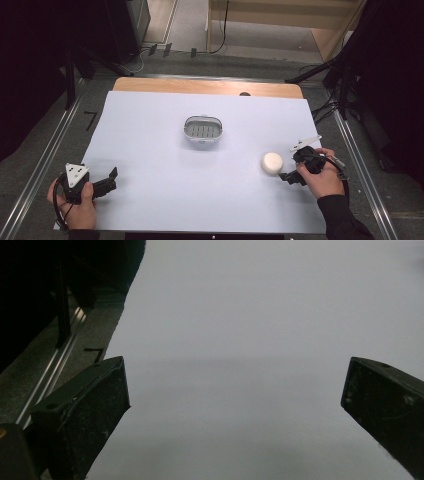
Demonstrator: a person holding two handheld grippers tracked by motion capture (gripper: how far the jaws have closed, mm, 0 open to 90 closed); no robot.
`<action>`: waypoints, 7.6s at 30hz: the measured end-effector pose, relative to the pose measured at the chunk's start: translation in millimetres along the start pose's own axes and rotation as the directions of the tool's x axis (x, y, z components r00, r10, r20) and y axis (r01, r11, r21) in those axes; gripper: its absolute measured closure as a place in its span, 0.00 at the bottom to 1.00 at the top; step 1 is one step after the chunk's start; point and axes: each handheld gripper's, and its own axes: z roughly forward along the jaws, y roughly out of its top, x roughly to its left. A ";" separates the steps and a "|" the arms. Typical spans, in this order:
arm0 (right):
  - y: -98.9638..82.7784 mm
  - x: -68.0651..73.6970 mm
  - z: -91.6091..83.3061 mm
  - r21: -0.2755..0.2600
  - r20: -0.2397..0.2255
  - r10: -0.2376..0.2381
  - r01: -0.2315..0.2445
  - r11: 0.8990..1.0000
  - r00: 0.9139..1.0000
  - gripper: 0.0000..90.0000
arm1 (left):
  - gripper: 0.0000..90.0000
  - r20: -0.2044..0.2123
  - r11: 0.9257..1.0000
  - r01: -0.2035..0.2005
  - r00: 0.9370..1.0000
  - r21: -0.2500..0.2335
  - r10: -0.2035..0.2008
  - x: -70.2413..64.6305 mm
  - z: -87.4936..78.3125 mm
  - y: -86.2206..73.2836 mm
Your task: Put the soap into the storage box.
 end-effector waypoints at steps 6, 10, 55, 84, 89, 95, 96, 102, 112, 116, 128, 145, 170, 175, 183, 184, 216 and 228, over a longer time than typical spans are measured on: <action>6.1 4.6 2.2 0.000 -0.011 -0.011 0.011 1.000 1.000 0.11 | 0.00 -0.003 1.000 0.008 1.000 -0.003 -0.008 0.7 -0.2 -0.1; 9.5 6.8 4.4 0.005 -0.018 -0.012 0.012 1.000 1.000 0.11 | 0.00 -0.004 1.000 0.008 1.000 -0.004 -0.008 0.6 -0.2 -0.1; 37.6 18.8 25.8 0.002 -0.022 0.146 -0.146 0.989 0.989 0.27 | 0.00 -0.007 1.000 0.011 1.000 -0.007 -0.011 1.2 -0.8 -0.4; 38.1 16.8 19.5 -0.023 -0.029 0.136 -0.137 0.990 0.990 0.28 | 0.00 -0.010 1.000 0.004 1.000 -0.008 -0.005 0.4 -0.8 -0.3; 39.1 15.1 18.5 -0.039 -0.042 0.146 -0.147 0.988 0.988 0.28 | 0.00 -0.013 1.000 0.004 1.000 -0.009 -0.004 -0.1 -0.7 -0.4; 40.3 15.3 18.0 -0.040 -0.039 0.130 -0.131 0.991 0.991 0.28 | 0.00 -0.010 1.000 0.001 1.000 -0.008 -0.001 -0.2 -0.6 -0.3; 40.3 15.3 18.0 -0.040 -0.039 0.130 -0.131 0.991 0.991 0.28 | 0.00 -0.010 1.000 0.001 1.000 -0.008 -0.001 -0.2 -0.6 -0.3; 48.5 17.8 14.8 -0.057 -0.048 0.121 -0.123 0.991 0.992 0.28 | 0.00 -0.010 1.000 0.005 1.000 -0.006 -0.005 -0.1 -0.6 -0.3; 60.1 19.5 10.7 -0.080 -0.050 0.107 -0.111 0.991 0.993 0.28 | 0.00 -0.008 1.000 0.006 1.000 -0.007 -0.006 0.4 -0.9 -0.4; 62.3 21.0 10.2 -0.088 -0.047 0.103 -0.107 0.990 0.994 0.28 | 0.00 -0.009 1.000 0.006 1.000 -0.008 -0.006 0.2 -0.9 -0.4; 70.0 26.6 10.6 -0.104 -0.041 0.078 -0.082 0.991 0.996 0.28 | 0.00 -0.009 1.000 0.007 1.000 -0.007 -0.007 0.2 -0.8 -0.4; 80.6 34.2 15.4 -0.140 -0.044 0.048 -0.054 0.989 0.998 0.28 | 0.00 -0.006 1.000 0.007 1.000 -0.008 -0.007 0.6 -0.8 -0.3; 109.2 50.4 20.0 -0.161 -0.069 0.001 -0.012 0.987 0.998 0.28 | 0.00 -0.002 1.000 0.009 1.000 -0.009 -0.009 1.1 -1.0 -0.5; 117.0 55.3 19.8 -0.166 -0.070 -0.015 0.003 0.986 0.997 0.28 | 0.00 -0.001 1.000 0.009 1.000 -0.009 -0.009 1.0 -0.9 -0.4; 128.1 62.1 22.6 -0.169 -0.088 -0.027 0.012 0.986 0.996 0.28 | 0.00 -0.001 1.000 0.010 1.000 -0.010 -0.010 1.2 -0.9 -0.5; 128.1 62.1 22.6 -0.169 -0.088 -0.027 0.012 0.986 0.996 0.28 | 0.00 -0.001 1.000 0.011 1.000 -0.010 -0.011 1.3 -0.8 -0.5; 178.6 83.4 17.3 -0.165 -0.105 -0.096 0.078 0.983 0.990 0.28 | 0.00 0.007 1.000 0.013 1.000 -0.011 -0.013 1.9 -0.6 -0.4; 204.8 93.1 27.3 -0.130 -0.136 -0.106 0.088 0.988 0.985 0.28 | 0.00 0.010 1.000 0.017 1.000 -0.010 -0.017 2.2 -0.8 -0.4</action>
